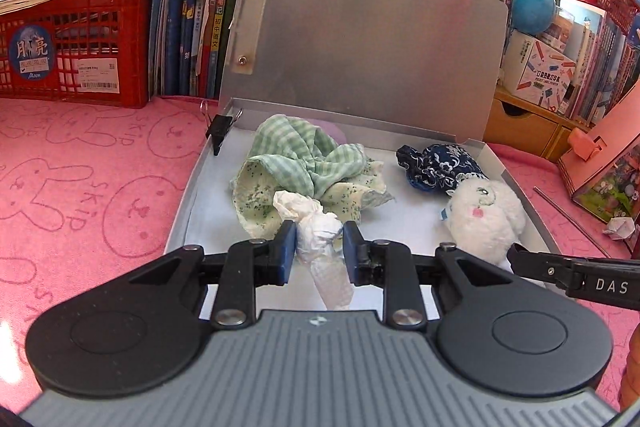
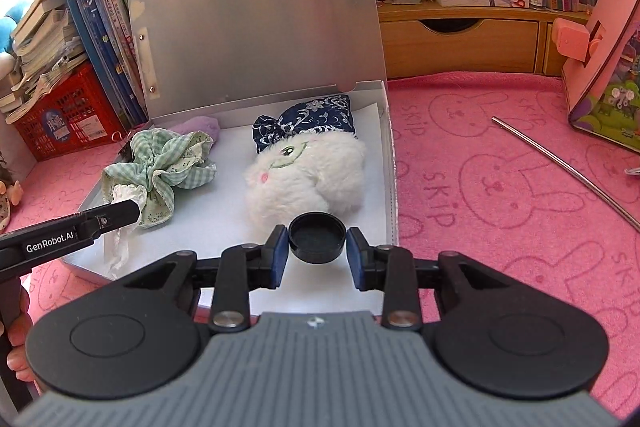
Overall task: Organize objects
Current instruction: 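Lower tissue and black lid into the white box and open both tools, then lift both open tools up out of the box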
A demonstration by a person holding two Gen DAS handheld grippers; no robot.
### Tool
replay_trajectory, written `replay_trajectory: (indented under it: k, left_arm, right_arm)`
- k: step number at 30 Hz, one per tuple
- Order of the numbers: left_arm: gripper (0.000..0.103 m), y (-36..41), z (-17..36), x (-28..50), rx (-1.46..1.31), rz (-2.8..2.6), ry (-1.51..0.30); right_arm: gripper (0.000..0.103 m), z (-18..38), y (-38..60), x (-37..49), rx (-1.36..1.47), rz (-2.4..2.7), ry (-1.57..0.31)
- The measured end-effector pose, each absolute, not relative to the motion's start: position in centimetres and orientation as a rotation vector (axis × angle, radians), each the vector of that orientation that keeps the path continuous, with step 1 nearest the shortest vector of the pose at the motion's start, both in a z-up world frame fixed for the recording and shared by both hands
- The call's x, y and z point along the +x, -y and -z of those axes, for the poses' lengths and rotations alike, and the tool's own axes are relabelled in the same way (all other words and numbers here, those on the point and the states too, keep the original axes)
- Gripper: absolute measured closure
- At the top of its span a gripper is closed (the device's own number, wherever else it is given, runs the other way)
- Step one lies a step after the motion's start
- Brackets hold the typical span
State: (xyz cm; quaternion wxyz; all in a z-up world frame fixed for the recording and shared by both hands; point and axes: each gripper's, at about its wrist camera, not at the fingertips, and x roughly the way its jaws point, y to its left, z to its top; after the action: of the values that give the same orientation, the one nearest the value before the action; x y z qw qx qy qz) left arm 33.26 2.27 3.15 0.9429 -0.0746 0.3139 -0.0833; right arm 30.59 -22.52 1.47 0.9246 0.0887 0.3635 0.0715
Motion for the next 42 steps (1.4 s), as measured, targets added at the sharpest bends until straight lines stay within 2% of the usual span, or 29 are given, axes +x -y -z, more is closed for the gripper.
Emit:
replay_trajectory:
  k: [15,17,18,19,20,21,24,29,42]
  left_arm:
    - [0.072,-2.6,-2.6,35.9,-0.144,0.099,-0.663]
    - [0.071,-2.6,-2.6,35.6,-0.142,0.097,-0.663]
    - [0.068,-2.6,-2.7,35.5,-0.139,0.096,-0.66]
    - [0.065,-2.6,-2.8,35.3,-0.135,0.095,-0.657]
    - [0.056,-2.6,-2.9,35.1,-0.133,0.095,-0.655]
    - [0.046,-2.6,-3.0,34.9,-0.132,0.096,-0.651]
    - [0.029,-2.7,-3.6,34.0,-0.135,0.103,-0.624]
    - [0.02,-2.6,-5.0,32.3,-0.13,0.14,-0.6]
    - [0.014,-1.7,-7.7,23.0,-0.075,0.298,-0.534]
  right_arm:
    - [0.067,-0.8,22.4,33.2,0.189,-0.108,-0.769]
    - [0.062,-0.9,22.4,33.0,0.192,-0.114,-0.762]
    - [0.057,-1.0,22.5,32.9,0.202,-0.111,-0.757]
    - [0.044,-1.1,22.6,32.7,0.214,-0.113,-0.749]
    - [0.039,-1.2,22.7,32.7,0.228,-0.13,-0.746]
    - [0.038,-1.3,22.8,32.6,0.239,-0.139,-0.749]
    - [0.036,-1.7,22.9,32.0,0.233,-0.128,-0.733]
    - [0.035,-2.7,23.4,30.3,0.231,-0.133,-0.701]
    - [0.032,-4.8,24.0,21.9,0.132,-0.207,-0.61]
